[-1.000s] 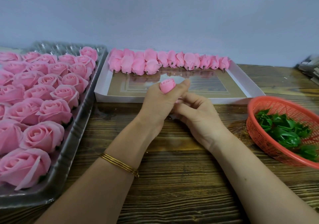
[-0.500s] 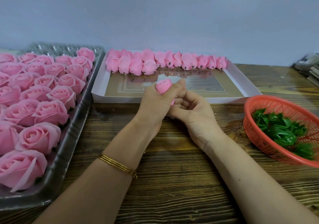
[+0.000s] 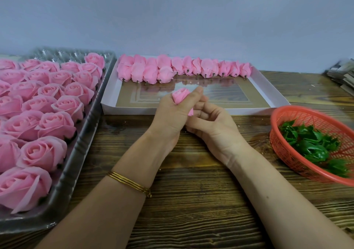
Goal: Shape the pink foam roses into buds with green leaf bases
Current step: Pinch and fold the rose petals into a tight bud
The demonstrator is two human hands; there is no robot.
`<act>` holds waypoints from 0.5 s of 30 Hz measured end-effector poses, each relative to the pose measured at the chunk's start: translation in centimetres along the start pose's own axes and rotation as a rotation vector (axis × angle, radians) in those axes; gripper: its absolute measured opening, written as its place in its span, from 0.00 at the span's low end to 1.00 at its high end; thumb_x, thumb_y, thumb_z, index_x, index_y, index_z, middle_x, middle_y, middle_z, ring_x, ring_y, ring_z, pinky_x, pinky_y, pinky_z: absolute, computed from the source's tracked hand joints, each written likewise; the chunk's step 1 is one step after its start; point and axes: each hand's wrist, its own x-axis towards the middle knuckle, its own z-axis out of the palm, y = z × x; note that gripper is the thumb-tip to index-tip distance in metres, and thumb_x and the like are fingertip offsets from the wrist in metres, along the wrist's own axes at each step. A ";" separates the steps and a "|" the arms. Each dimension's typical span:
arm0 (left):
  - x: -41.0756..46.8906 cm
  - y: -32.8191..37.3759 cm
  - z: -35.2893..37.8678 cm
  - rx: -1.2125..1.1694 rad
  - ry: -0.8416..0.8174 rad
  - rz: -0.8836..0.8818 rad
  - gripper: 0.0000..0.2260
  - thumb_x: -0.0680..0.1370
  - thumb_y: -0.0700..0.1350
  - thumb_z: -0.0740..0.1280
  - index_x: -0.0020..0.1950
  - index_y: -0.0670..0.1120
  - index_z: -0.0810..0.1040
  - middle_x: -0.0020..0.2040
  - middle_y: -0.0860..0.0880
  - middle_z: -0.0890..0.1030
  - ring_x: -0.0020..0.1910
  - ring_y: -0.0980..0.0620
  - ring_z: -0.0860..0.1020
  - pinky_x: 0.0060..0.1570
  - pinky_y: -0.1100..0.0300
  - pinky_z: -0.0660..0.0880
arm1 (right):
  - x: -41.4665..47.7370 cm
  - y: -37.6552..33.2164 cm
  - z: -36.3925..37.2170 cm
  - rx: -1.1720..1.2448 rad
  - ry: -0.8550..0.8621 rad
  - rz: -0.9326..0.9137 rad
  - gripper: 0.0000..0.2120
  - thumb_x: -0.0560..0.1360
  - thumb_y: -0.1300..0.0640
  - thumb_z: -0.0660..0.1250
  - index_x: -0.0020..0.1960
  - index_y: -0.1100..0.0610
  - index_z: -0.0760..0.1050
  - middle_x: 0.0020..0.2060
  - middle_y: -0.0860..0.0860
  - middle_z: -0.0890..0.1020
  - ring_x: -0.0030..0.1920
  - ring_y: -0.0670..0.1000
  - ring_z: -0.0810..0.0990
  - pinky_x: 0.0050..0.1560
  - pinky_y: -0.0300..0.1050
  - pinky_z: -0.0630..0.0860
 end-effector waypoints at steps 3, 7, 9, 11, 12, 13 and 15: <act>0.1 0.0 0.0 -0.003 0.009 -0.010 0.09 0.77 0.48 0.71 0.40 0.43 0.82 0.36 0.41 0.83 0.33 0.46 0.81 0.41 0.53 0.80 | 0.0 0.1 0.0 -0.024 0.021 -0.031 0.21 0.61 0.65 0.73 0.53 0.66 0.77 0.38 0.55 0.82 0.42 0.50 0.79 0.49 0.40 0.77; 0.0 0.2 -0.4 0.053 -0.046 -0.023 0.08 0.77 0.48 0.71 0.40 0.45 0.83 0.36 0.45 0.83 0.36 0.49 0.82 0.37 0.57 0.77 | -0.1 -0.1 -0.2 -0.020 -0.003 0.039 0.07 0.69 0.70 0.69 0.47 0.64 0.79 0.40 0.59 0.78 0.43 0.54 0.74 0.47 0.42 0.72; 0.0 0.2 -0.5 0.084 -0.084 -0.021 0.09 0.77 0.48 0.70 0.42 0.45 0.84 0.37 0.48 0.84 0.39 0.51 0.81 0.38 0.58 0.75 | -0.1 -0.3 -0.3 -0.004 -0.026 0.079 0.05 0.68 0.68 0.69 0.42 0.61 0.81 0.37 0.56 0.79 0.39 0.50 0.77 0.43 0.38 0.72; 0.0 0.0 -0.5 0.079 -0.080 -0.006 0.09 0.78 0.47 0.69 0.43 0.42 0.83 0.36 0.49 0.83 0.37 0.54 0.81 0.34 0.62 0.75 | 0.0 -0.5 -0.5 0.016 -0.038 0.103 0.05 0.67 0.68 0.68 0.39 0.60 0.80 0.35 0.53 0.80 0.38 0.48 0.78 0.43 0.38 0.73; 0.0 -0.1 -0.4 0.072 -0.063 0.013 0.09 0.78 0.45 0.69 0.45 0.39 0.83 0.36 0.48 0.83 0.36 0.55 0.81 0.32 0.64 0.75 | 0.1 -0.6 -0.5 0.028 -0.038 0.114 0.05 0.68 0.68 0.67 0.40 0.60 0.79 0.35 0.53 0.79 0.38 0.48 0.78 0.44 0.39 0.74; -0.1 -0.2 -0.3 0.075 -0.041 0.042 0.10 0.78 0.44 0.69 0.46 0.36 0.82 0.36 0.47 0.83 0.35 0.56 0.80 0.31 0.65 0.75 | 0.1 -0.6 -0.4 0.043 -0.028 0.123 0.05 0.69 0.68 0.66 0.43 0.61 0.78 0.36 0.53 0.78 0.39 0.48 0.78 0.44 0.40 0.74; -0.2 -0.4 -0.1 0.118 0.005 0.127 0.09 0.78 0.42 0.69 0.45 0.35 0.82 0.36 0.47 0.83 0.33 0.57 0.80 0.31 0.66 0.75 | 0.2 -0.5 -0.3 0.074 0.025 0.103 0.11 0.68 0.64 0.63 0.50 0.63 0.76 0.40 0.56 0.78 0.42 0.49 0.77 0.48 0.43 0.74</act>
